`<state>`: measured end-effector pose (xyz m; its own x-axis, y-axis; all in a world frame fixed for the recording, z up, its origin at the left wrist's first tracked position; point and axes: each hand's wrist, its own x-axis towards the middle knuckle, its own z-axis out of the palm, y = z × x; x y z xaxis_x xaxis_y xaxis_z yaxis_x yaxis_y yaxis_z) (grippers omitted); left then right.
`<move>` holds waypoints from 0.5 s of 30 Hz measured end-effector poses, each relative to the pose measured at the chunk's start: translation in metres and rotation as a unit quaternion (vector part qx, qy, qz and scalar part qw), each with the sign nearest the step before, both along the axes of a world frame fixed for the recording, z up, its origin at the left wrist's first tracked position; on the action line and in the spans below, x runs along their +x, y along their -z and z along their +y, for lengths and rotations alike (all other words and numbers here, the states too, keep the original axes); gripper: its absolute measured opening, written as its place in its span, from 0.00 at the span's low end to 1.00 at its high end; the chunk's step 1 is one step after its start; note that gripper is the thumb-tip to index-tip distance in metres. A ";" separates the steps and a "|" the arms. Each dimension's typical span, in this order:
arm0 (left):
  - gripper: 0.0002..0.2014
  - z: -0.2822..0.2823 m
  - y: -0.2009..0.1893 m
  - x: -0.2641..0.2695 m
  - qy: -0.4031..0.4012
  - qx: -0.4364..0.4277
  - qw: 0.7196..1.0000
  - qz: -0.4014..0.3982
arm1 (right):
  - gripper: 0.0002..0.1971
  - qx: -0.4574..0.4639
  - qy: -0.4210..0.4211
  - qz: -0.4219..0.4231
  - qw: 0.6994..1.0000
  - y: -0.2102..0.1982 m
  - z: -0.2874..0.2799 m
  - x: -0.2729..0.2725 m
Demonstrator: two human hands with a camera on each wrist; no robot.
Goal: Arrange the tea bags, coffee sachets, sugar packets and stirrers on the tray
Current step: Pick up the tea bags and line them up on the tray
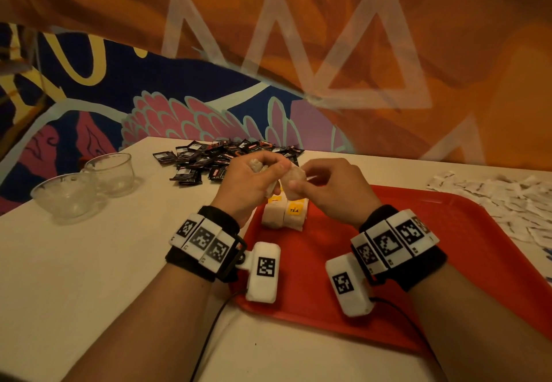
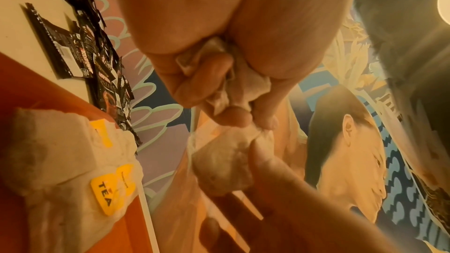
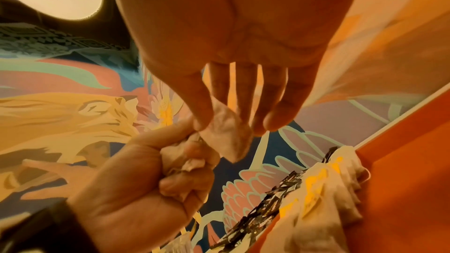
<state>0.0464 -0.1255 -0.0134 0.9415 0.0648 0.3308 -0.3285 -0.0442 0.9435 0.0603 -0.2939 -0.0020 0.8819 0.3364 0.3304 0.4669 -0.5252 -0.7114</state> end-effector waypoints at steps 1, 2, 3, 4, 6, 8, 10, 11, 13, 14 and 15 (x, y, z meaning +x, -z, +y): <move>0.07 0.000 0.000 0.000 -0.003 -0.007 1.000 0.000 | 0.05 -0.020 0.001 0.002 1.000 0.001 0.001 0.000; 0.07 0.001 -0.001 0.000 -0.008 -0.010 1.000 -0.001 | 0.06 -0.033 0.004 0.007 0.999 0.002 0.001 0.001; 0.07 0.001 -0.001 0.000 -0.013 -0.010 1.000 0.000 | 0.06 -0.039 0.008 0.016 0.999 0.003 0.001 0.002; 0.07 0.002 -0.001 0.000 -0.017 -0.004 1.000 0.000 | 0.06 -0.040 0.013 0.023 0.999 0.002 0.000 0.002; 0.07 0.004 0.000 0.001 -0.027 0.017 0.999 0.002 | 0.06 -0.047 0.017 0.039 0.998 0.001 0.000 0.002; 0.07 0.006 -0.001 0.002 -0.039 0.038 0.998 0.007 | 0.06 -0.056 0.007 0.060 0.997 0.000 0.001 0.000; 0.05 0.009 -0.002 0.002 -0.042 0.046 0.998 0.021 | 0.06 -0.062 -0.004 0.087 0.994 -0.003 0.005 -0.002; 0.05 0.011 -0.003 0.003 -0.044 0.046 0.997 0.032 | 0.07 -0.066 -0.009 0.105 0.992 -0.005 0.008 -0.002; 0.04 0.015 -0.003 0.005 -0.056 0.045 0.996 0.057 | 0.07 -0.071 -0.012 0.152 0.986 -0.009 0.014 0.000; 0.04 0.019 -0.001 0.006 -0.071 0.046 0.994 0.067 | 0.08 -0.070 -0.009 0.180 0.981 -0.009 0.019 0.002; 0.05 0.023 0.000 0.008 -0.093 0.045 0.992 0.073 | 0.09 -0.072 -0.004 0.204 0.976 -0.009 0.023 0.004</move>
<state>0.0543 -0.1025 -0.0132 0.9545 0.2177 0.2037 -0.1665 -0.1774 0.9699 0.0640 -0.2707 0.0072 0.9272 0.3611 -0.0991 0.1645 -0.6306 -0.7585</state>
